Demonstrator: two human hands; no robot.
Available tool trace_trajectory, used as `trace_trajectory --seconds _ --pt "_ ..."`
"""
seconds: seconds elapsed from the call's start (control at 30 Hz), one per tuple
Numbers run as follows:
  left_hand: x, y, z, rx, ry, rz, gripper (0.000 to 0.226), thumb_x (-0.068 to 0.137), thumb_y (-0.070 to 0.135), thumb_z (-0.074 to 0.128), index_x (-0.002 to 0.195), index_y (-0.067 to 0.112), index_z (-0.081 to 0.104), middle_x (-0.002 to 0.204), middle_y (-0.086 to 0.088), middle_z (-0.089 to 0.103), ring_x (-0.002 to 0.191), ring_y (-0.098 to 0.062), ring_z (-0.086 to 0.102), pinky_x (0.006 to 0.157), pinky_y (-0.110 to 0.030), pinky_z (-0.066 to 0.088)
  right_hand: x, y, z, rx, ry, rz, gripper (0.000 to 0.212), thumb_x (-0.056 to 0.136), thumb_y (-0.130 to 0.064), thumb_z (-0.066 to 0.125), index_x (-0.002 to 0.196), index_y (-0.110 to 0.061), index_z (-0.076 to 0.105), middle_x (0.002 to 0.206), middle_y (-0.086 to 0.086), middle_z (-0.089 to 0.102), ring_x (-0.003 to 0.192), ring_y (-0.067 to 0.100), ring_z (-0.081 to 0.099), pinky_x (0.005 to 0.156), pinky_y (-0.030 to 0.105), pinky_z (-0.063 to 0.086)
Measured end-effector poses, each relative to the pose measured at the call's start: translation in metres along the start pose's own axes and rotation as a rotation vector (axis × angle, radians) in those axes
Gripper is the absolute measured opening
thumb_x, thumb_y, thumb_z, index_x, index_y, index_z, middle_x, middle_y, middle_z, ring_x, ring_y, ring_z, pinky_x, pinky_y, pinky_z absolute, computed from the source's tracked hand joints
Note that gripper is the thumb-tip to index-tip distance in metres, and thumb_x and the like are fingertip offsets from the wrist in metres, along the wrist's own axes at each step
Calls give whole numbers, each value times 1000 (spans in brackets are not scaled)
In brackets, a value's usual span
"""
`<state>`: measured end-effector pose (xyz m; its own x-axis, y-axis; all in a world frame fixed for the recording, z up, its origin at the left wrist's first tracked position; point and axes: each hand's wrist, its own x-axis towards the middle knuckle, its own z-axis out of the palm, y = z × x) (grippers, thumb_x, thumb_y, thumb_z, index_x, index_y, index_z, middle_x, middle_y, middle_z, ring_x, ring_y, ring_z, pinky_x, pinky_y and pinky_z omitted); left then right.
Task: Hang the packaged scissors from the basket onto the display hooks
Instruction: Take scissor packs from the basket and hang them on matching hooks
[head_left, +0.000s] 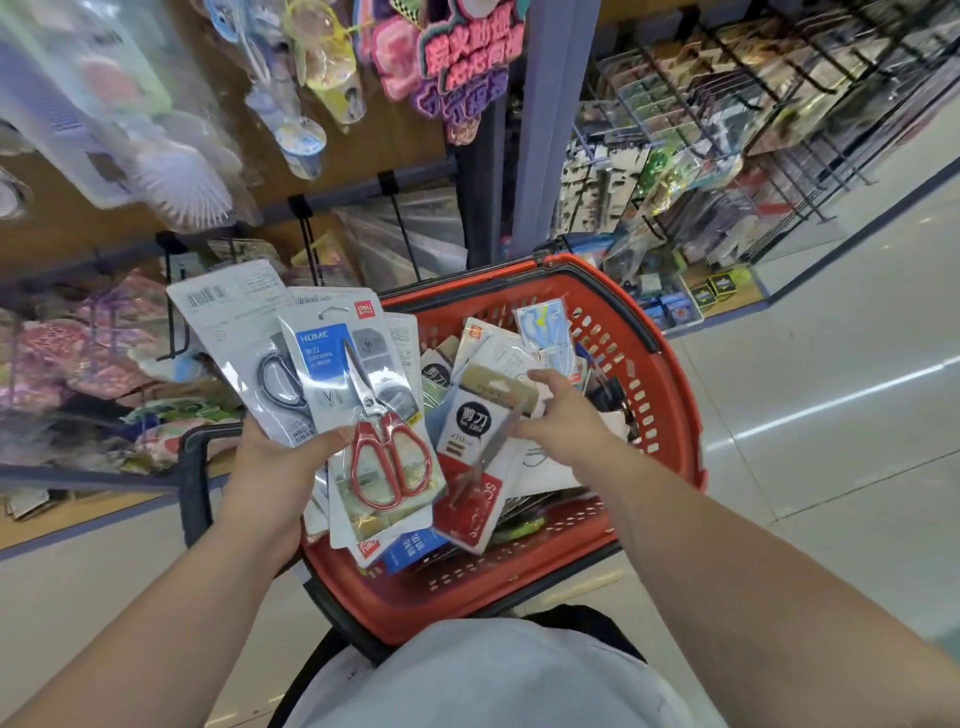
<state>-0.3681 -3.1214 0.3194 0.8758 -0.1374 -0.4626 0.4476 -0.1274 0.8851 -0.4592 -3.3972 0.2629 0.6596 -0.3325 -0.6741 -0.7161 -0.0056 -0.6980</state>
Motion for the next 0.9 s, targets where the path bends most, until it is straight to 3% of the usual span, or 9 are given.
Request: trace_trajectory --seconds 0.13,0.23,0.3,0.37,0.43,0.53,0.63,0.77,0.9 --pt "2 -3 -2 -36 8 7 65 84 -6 80 141 18 60 124 -4 78 113 -27 75 89 -42 61 -2 26 43 208 41 98 28 84 -2 82 101 -17 65 96 10 70 76 20 67 68 34 58" --pt "0 -1 -3 -47 2 3 62 85 -6 78 140 18 61 123 -5 78 111 -26 76 89 -45 63 1 36 61 497 96 200 19 83 5 80 84 -8 67 84 17 71 74 30 69 74 42 61" --pt "-4 2 -5 -51 0 6 60 87 -7 76 139 17 62 121 -4 79 107 -24 77 80 -39 66 9 30 58 637 158 188 15 85 3 79 86 -9 70 84 15 74 73 27 70 69 36 59" --pt "-4 5 -10 -45 15 -2 59 87 -4 78 139 17 63 121 -4 79 109 -25 77 83 -43 65 17 15 41 796 190 147 11 90 -5 78 99 -7 71 85 10 78 75 24 74 67 33 59" --pt "-1 6 -15 -46 34 -19 58 87 -4 78 139 17 64 122 -5 78 111 -27 76 94 -50 61 28 1 20 910 177 99 34 91 -17 80 119 -9 65 97 8 80 89 25 77 76 39 60" --pt "-1 9 -19 -38 51 -14 57 87 -6 76 138 16 64 123 -6 78 112 -28 75 96 -50 60 39 -1 16 672 143 121 56 80 -14 90 124 -17 55 108 11 77 88 27 77 78 46 62" --pt "-3 11 -21 -42 55 -6 58 88 -7 76 139 17 63 123 -5 78 111 -26 76 88 -46 64 41 14 39 330 165 151 30 80 1 86 100 -13 69 103 18 77 78 31 75 77 54 64" --pt "-6 12 -27 -46 71 -19 62 87 -6 78 141 18 60 124 -4 78 113 -26 75 90 -47 62 35 16 53 339 76 87 5 92 -10 78 95 -14 77 97 15 80 85 37 77 81 55 63" --pt "-8 16 -36 -63 109 -9 62 86 -8 78 139 19 59 118 -2 79 107 -23 77 80 -40 65 18 -17 38 366 32 -34 15 104 -19 64 114 -15 74 99 8 81 89 31 78 74 47 63"
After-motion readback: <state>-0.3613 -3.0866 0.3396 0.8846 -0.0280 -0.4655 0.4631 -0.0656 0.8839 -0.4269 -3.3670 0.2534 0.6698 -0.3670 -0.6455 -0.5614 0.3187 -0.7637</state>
